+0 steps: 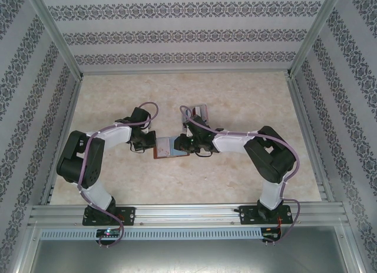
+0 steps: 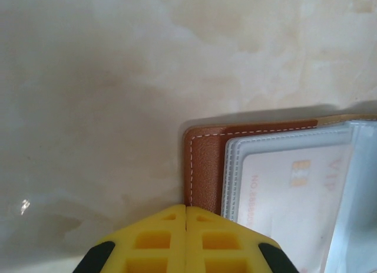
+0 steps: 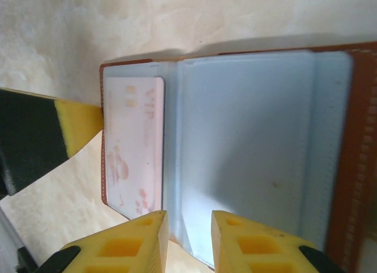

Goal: Put the credit cards into the card holder

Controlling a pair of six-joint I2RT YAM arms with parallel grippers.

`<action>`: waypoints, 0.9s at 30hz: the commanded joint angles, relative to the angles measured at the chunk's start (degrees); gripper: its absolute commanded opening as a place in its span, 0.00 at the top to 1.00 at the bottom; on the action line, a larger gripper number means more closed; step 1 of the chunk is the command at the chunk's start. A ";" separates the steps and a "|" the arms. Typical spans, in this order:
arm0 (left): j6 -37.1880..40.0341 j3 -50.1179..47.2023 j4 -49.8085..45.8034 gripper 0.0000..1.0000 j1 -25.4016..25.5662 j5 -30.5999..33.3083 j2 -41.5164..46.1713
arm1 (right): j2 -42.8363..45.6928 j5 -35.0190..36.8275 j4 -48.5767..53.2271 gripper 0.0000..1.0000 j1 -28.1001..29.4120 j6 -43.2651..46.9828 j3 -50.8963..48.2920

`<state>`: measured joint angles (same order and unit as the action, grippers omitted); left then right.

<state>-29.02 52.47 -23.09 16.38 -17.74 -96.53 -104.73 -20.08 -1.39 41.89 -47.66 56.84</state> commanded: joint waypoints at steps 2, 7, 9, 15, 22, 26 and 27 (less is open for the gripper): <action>-0.58 -2.16 -2.45 0.93 -0.38 -2.30 3.36 | 6.48 6.52 10.32 0.73 1.17 8.01 1.41; -0.62 -4.46 -1.28 0.74 -0.39 -4.07 10.15 | 11.61 13.82 17.26 0.63 1.03 13.76 -0.74; -0.60 -4.48 -1.77 0.69 -0.41 -3.96 11.36 | 10.01 14.46 19.19 0.62 0.72 15.53 0.58; -1.86 -4.14 -0.43 0.66 -0.40 -7.71 8.37 | 5.01 15.19 23.57 0.59 -0.40 18.47 5.52; -3.04 -4.85 1.61 0.49 -0.52 -8.49 8.10 | 5.69 13.61 23.07 0.56 -3.48 20.38 5.39; -4.36 -6.30 3.08 0.49 -0.86 -6.12 8.84 | 3.31 9.38 21.76 0.58 -4.27 21.46 7.41; -4.60 -6.24 3.23 0.49 -0.94 -6.17 8.31 | 2.36 8.46 22.81 0.59 -4.29 21.89 8.91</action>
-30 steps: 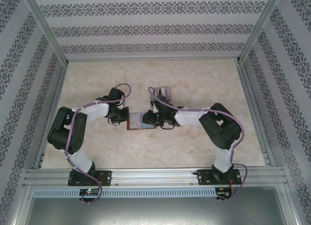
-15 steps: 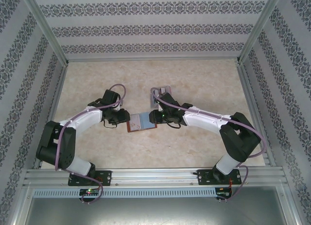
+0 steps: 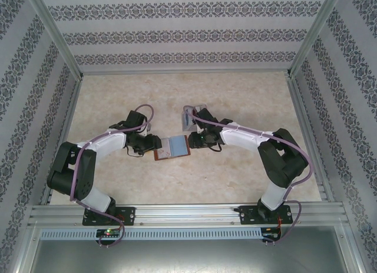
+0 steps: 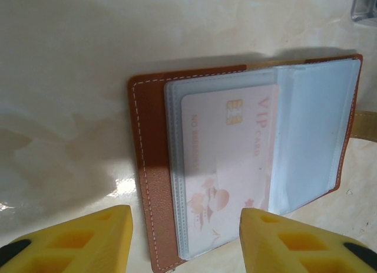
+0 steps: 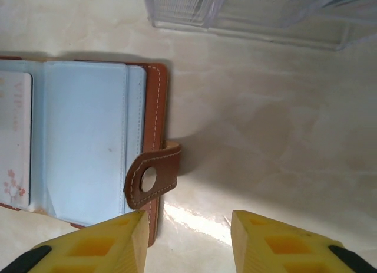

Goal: Put the credit cards into the card holder

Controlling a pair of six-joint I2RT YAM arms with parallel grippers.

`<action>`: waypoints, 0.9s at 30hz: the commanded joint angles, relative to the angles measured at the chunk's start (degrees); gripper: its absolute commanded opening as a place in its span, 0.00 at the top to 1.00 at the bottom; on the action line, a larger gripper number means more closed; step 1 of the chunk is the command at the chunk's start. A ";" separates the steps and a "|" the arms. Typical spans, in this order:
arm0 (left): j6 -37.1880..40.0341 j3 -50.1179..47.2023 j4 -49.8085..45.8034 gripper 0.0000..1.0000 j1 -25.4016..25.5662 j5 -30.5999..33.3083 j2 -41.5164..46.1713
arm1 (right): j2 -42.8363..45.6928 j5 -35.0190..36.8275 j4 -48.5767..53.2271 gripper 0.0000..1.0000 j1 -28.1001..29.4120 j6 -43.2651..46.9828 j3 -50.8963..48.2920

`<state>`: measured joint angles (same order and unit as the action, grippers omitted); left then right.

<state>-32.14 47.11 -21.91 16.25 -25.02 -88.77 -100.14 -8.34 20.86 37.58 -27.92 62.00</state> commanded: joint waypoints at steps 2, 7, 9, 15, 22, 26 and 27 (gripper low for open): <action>-1.76 -0.42 1.79 0.49 -0.99 0.88 -0.86 | -3.17 -3.02 1.55 0.62 -0.03 2.22 5.60; -3.22 -0.62 3.88 0.49 -0.97 0.34 -3.26 | -4.29 -1.92 2.50 0.65 -1.39 2.94 6.70; -3.94 -0.62 4.15 0.48 -1.02 0.44 -3.42 | -4.67 -2.55 4.23 0.66 -1.86 3.45 7.35; -3.30 0.67 2.24 0.47 -1.02 1.72 -4.21 | -2.54 -5.13 3.62 0.60 -1.56 4.09 6.46; -1.80 1.14 1.17 0.46 -1.10 1.97 -3.63 | 2.23 -3.09 3.99 0.53 -2.53 6.66 6.60; -1.96 1.45 0.54 0.55 -1.10 1.29 -4.28 | 0.80 -7.64 5.06 0.53 -3.14 7.83 6.88; -1.87 1.49 0.55 0.55 -1.12 1.18 -4.40 | 0.56 -8.40 4.85 0.53 -3.05 8.21 6.36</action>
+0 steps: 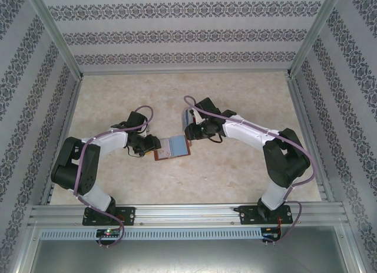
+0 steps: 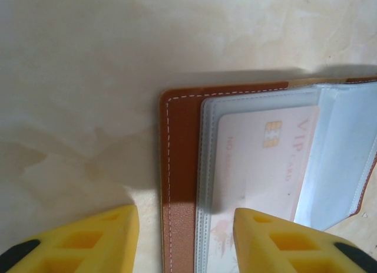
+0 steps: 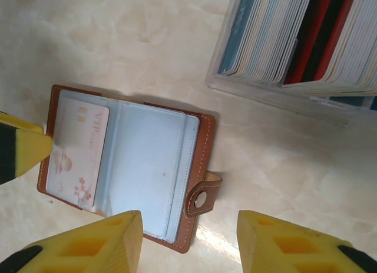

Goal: Put the credit cards into the card holder

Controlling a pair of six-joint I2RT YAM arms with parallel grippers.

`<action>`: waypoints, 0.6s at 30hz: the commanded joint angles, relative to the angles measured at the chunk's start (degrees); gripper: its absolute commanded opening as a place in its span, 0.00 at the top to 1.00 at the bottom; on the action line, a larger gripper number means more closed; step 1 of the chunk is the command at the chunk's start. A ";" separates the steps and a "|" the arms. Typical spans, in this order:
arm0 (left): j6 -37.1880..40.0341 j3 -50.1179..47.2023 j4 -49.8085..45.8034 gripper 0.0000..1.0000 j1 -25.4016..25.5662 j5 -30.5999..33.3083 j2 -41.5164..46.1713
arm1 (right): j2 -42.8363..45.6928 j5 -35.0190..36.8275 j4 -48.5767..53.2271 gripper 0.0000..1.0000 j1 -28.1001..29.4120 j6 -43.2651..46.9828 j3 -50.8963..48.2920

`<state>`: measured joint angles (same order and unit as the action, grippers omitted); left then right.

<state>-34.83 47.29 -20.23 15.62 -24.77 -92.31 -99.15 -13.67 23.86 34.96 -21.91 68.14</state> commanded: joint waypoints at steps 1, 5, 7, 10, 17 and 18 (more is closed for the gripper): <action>0.90 1.18 -1.13 0.55 -0.49 0.85 -0.95 | -0.65 -3.58 1.72 0.52 -0.27 2.36 -0.16; 0.99 1.37 -1.26 0.56 -0.46 0.67 -1.53 | -2.05 -3.86 0.28 0.51 1.09 1.65 -0.73; 1.37 1.97 -1.74 0.57 -0.43 0.72 -2.35 | -3.38 -2.28 0.44 0.51 1.80 1.37 0.08; 1.52 2.46 -2.80 0.58 -0.43 1.04 -2.45 | -2.19 1.02 -0.16 0.51 3.57 0.67 -0.06; 2.22 2.41 -3.77 0.57 -0.44 2.27 -1.89 | 3.26 7.24 -1.29 0.50 9.59 -2.56 -5.11; 2.37 2.21 -3.45 0.56 -0.45 2.11 -1.67 | 3.52 8.45 -2.02 0.49 10.32 -3.13 -5.71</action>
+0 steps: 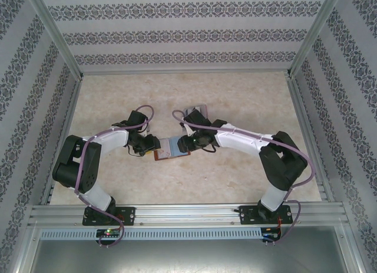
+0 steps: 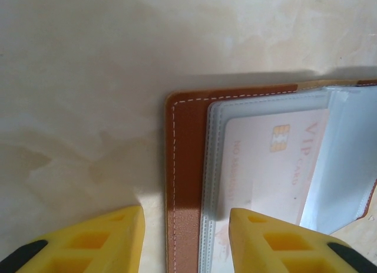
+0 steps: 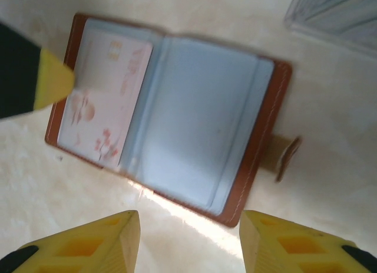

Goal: Put the credit cards into the card holder

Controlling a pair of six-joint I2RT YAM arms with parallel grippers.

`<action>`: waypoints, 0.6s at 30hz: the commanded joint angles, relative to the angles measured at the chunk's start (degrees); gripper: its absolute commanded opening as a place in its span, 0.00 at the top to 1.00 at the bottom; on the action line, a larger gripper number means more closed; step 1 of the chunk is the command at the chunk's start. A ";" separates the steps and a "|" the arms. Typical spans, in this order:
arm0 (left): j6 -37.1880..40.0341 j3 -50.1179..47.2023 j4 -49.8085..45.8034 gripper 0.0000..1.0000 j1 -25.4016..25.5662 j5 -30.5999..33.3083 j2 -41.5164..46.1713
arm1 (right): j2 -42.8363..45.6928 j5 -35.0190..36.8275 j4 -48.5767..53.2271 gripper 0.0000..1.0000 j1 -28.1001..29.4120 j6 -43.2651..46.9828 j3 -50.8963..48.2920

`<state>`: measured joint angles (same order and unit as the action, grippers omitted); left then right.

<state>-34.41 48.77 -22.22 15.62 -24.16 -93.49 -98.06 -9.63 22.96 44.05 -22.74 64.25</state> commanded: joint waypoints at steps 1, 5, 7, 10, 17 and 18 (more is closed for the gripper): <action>2.19 0.62 -1.19 0.56 -0.43 1.49 -0.39 | 2.06 5.46 -1.74 0.48 1.86 -2.92 -1.98; 2.66 0.58 -1.34 0.55 -1.19 1.07 0.39 | -3.04 5.30 -2.88 0.45 3.23 -5.29 1.14; 2.66 0.02 -0.79 0.55 -1.78 0.73 1.15 | -5.11 6.19 -4.34 0.44 3.54 -6.93 1.81; 2.95 -0.60 -0.38 0.55 -2.80 -0.19 0.98 | -7.49 6.90 -5.29 0.44 3.83 -8.08 2.74; 2.10 -1.46 1.92 0.56 -3.35 -4.09 -0.90 | -9.84 8.99 -4.24 0.48 4.73 -7.87 4.34; 2.07 -1.57 1.94 0.56 -3.34 -3.95 -0.81 | -10.04 9.86 -3.71 0.49 4.86 -7.45 4.71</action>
<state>-33.04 48.34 -21.58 12.86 -26.81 -93.49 -107.48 -2.68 18.85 48.27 -30.00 66.76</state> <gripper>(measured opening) 0.443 0.516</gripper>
